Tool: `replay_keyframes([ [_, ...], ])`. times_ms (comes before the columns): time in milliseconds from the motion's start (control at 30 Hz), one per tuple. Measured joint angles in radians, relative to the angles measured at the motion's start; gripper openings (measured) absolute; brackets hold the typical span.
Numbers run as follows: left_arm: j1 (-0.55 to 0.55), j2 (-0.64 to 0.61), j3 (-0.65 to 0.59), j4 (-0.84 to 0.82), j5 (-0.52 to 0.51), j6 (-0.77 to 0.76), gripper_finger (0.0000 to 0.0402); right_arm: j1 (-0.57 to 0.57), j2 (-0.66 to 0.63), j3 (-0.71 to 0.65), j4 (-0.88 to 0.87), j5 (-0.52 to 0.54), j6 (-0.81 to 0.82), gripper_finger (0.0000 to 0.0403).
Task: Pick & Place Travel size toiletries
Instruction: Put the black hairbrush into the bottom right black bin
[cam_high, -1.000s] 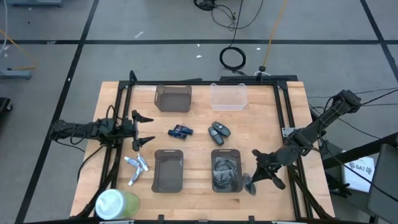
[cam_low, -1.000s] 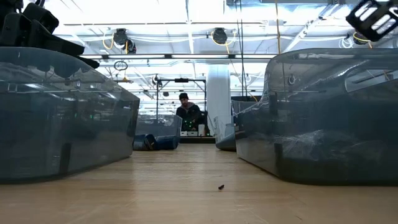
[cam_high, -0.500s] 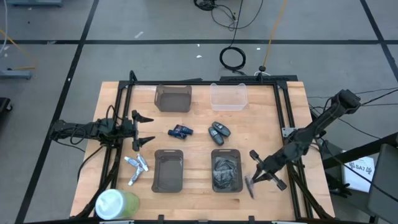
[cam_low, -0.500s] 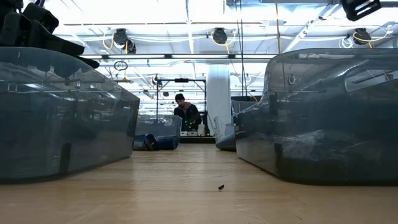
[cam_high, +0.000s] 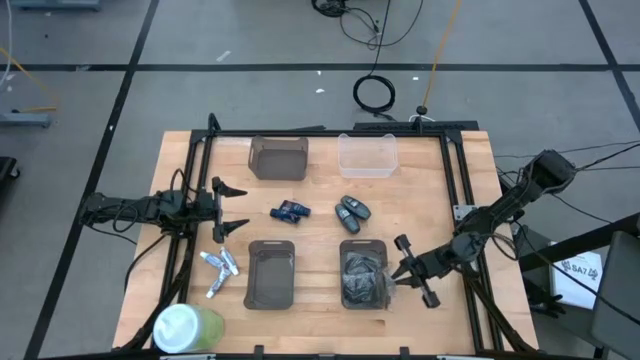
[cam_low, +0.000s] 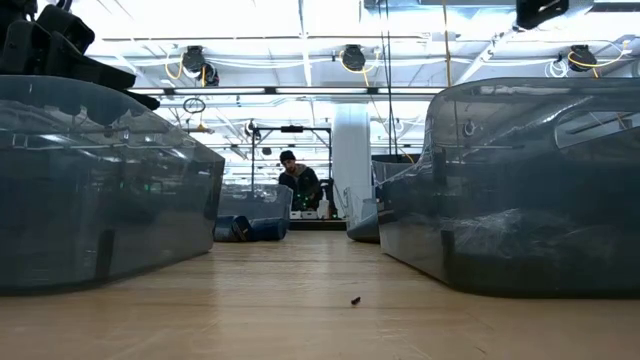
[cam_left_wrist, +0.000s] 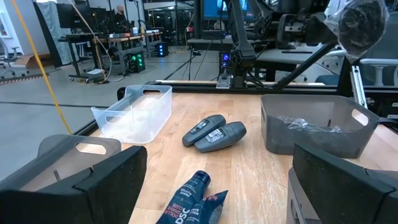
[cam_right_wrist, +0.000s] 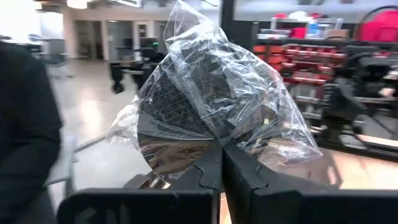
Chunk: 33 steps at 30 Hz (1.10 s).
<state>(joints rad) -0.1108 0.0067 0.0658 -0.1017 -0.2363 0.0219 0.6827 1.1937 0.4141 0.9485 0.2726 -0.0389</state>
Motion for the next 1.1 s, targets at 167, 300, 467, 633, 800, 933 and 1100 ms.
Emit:
replay_keyframes([
  [167, 0.000, 0.000, 0.000, 0.000, 0.000, 0.000, 0.0395, 0.000, 0.047, 0.110, -0.103, 0.042, -0.004, 0.0000],
  [300, 0.000, 0.000, 0.000, 0.000, 0.000, 0.000, 0.0395, 0.000, 0.053, 0.262, -0.363, 0.099, 0.016, 0.0000],
  [467, 0.000, 0.000, 0.000, 0.000, 0.000, 0.000, 0.0395, -0.034, 0.054, 0.478, -0.758, 0.201, 0.164, 0.0000],
  [633, 0.000, 0.000, 0.000, 0.000, 0.000, 0.000, 0.0395, -0.099, 0.066, 0.587, -0.944, 0.226, 0.265, 0.0000],
  [800, 0.000, 0.000, 0.000, 0.000, 0.000, 0.000, 0.0395, -0.155, 0.104, 0.593, -1.072, 0.220, 0.366, 0.0000],
  [933, 0.000, 0.000, 0.000, 0.000, 0.000, 0.000, 0.0395, -0.187, 0.144, 0.592, -1.195, 0.157, 0.436, 0.0000],
  [1100, 0.000, 0.000, 0.000, 0.000, 0.000, 0.000, 0.0395, -0.198, 0.183, 0.592, -1.220, 0.068, 0.472, 0.0000],
])
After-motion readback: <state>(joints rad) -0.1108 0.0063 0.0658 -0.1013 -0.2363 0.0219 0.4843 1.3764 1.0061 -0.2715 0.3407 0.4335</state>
